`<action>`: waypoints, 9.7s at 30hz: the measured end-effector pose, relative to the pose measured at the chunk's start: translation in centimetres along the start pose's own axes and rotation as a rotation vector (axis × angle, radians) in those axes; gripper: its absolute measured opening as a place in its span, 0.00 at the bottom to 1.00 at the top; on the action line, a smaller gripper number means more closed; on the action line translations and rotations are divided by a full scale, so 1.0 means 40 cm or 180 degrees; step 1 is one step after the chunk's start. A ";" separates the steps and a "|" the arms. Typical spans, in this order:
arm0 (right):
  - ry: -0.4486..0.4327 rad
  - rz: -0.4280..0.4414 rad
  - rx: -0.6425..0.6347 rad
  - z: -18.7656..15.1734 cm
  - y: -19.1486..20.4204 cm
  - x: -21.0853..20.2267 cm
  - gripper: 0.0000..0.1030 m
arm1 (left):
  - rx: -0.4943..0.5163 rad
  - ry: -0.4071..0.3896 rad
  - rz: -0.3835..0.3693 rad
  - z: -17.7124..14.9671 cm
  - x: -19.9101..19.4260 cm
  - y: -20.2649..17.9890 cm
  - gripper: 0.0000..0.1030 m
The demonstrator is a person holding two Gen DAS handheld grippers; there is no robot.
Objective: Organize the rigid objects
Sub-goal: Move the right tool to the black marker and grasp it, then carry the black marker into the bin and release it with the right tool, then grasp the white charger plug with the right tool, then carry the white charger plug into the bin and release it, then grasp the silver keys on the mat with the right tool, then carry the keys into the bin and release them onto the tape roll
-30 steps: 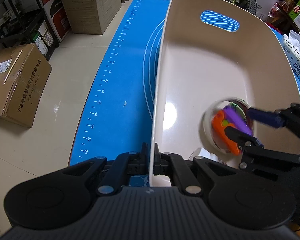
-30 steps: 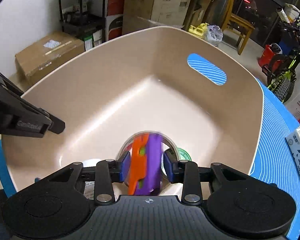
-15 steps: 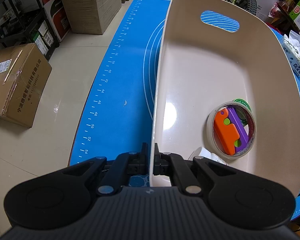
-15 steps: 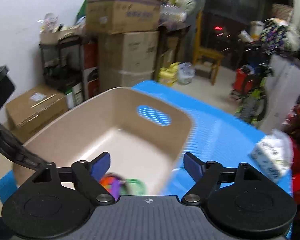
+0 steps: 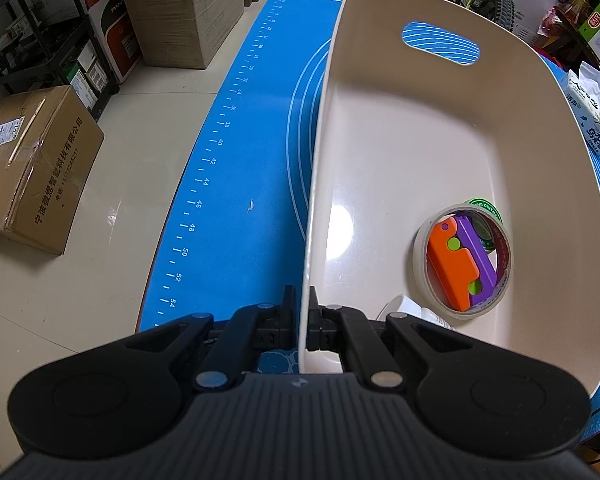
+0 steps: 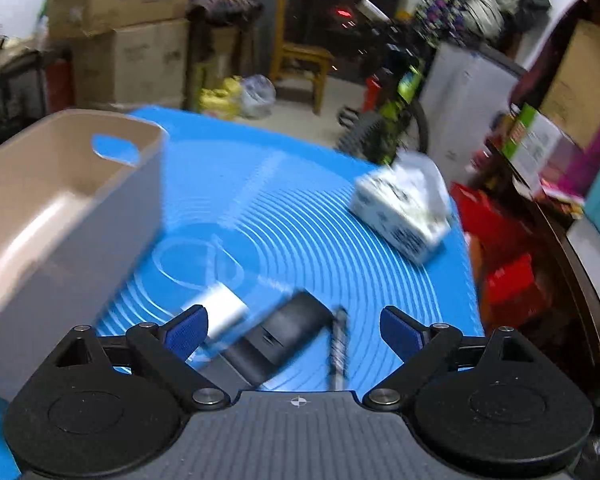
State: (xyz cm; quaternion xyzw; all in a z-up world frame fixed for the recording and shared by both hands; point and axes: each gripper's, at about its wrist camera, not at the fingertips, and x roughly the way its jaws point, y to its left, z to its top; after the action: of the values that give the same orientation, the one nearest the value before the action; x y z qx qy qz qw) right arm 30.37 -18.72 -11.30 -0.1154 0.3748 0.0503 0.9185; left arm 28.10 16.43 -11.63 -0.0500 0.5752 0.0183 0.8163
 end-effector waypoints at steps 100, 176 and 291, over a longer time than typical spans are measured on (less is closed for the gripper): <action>-0.0666 0.0902 0.0286 0.162 0.285 -0.081 0.66 | -0.0006 0.0005 0.0004 0.001 0.000 0.001 0.08; -0.0494 0.1255 -0.0049 0.160 0.428 -0.040 0.41 | -0.0006 0.0004 -0.0002 0.003 -0.002 0.009 0.08; -0.1051 0.0562 0.0371 0.150 0.216 -0.120 0.12 | -0.0005 0.0004 -0.0016 0.003 -0.002 0.010 0.09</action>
State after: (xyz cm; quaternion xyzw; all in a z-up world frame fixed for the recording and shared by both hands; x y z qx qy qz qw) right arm 29.45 -8.89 -5.30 -0.0189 0.2300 0.1272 0.9647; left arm 28.16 16.83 -11.54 -0.0520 0.5756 0.0166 0.8159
